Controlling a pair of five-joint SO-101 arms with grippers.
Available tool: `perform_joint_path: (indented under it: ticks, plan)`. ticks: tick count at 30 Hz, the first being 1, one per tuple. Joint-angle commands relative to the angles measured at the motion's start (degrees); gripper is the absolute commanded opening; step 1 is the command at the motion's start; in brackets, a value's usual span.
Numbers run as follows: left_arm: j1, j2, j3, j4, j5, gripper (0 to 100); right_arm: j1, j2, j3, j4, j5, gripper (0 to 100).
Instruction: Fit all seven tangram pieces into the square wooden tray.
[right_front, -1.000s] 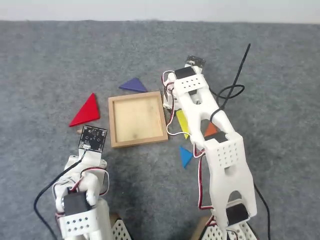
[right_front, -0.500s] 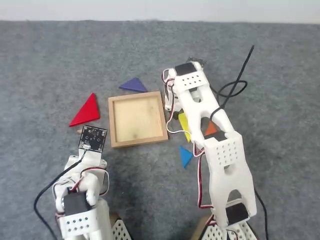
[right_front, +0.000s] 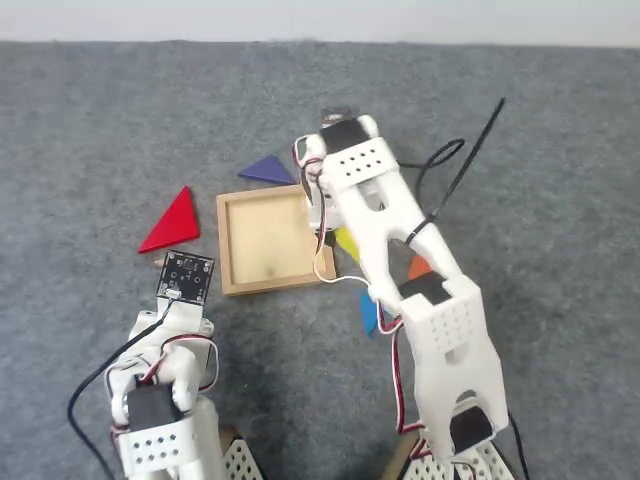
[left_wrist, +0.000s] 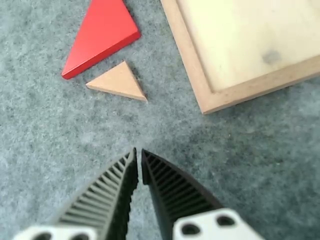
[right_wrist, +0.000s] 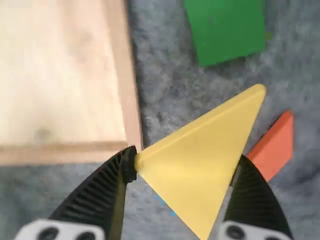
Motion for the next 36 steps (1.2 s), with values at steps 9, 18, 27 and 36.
perform_joint_path:
  ticks: [9, 18, 27, 36]
  plan:
    - [-0.1, -1.1, -0.7, 0.4, 0.5, 1, -8.7, -5.1, -0.7, -12.6, 44.9, 18.4]
    - [-0.1, -1.1, -0.7, 0.4, 0.5, 1, -14.3, 3.8, -1.1, -29.3, 64.3, 18.4]
    - [-0.1, -1.1, -0.7, 0.4, 0.5, 1, -14.1, 4.4, -1.1, -22.9, 76.4, 18.6]
    - [-0.1, -1.1, -0.7, 0.4, 0.5, 1, -13.1, 7.3, -1.1, -20.7, 83.1, 20.9]
